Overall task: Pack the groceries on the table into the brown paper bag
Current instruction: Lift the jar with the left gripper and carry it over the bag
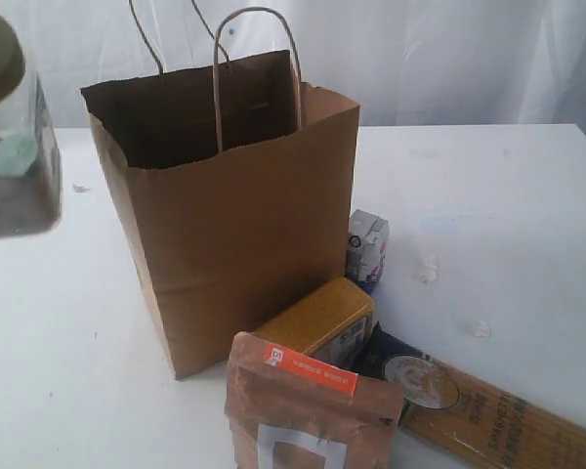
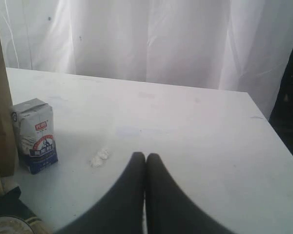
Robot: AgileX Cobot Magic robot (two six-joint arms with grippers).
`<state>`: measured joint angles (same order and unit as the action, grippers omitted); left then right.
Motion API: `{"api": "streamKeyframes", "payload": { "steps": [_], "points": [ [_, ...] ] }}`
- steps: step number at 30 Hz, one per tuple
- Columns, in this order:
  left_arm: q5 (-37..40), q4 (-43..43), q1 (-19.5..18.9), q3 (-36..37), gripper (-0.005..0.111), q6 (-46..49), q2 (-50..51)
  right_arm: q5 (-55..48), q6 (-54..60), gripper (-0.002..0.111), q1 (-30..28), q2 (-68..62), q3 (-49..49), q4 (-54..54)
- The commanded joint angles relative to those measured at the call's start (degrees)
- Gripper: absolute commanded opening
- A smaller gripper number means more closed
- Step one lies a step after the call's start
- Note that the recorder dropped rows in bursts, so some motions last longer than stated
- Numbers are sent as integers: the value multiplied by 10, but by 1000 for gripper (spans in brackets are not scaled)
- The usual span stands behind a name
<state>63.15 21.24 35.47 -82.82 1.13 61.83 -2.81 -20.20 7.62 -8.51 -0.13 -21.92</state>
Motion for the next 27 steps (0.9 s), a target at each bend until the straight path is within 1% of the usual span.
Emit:
{"api": "streamKeyframes", "payload": {
  "steps": [1, 2, 4, 7, 10, 15, 19, 27],
  "points": [
    [-146, -22, 1, -61, 0, -101, -8, 1, -2, 0, -2, 2, 1, -4],
    [-183, -30, 1, -66, 0, -118, -8, 1, -2, 0, -2, 2, 1, -4],
    [-267, -45, 1, -77, 0, -121, -5, 1, -2, 0, -2, 2, 1, -4],
    [-323, -56, 1, -84, 0, -137, 8, 1, -2, 0, -2, 2, 1, -4],
    [-321, -71, 1, -86, 0, -146, 28, 1, -2, 0, -2, 2, 1, -4],
    [-285, -79, 1, -86, 0, -146, 67, 1, -2, 0, -2, 2, 1, -4],
    [-284, -79, 1, -86, 0, -146, 86, 1, -2, 0, -2, 2, 1, -4],
    [-273, -142, 1, -86, 0, -146, 98, 1, -2, 0, -2, 2, 1, -4]
  ]
}}
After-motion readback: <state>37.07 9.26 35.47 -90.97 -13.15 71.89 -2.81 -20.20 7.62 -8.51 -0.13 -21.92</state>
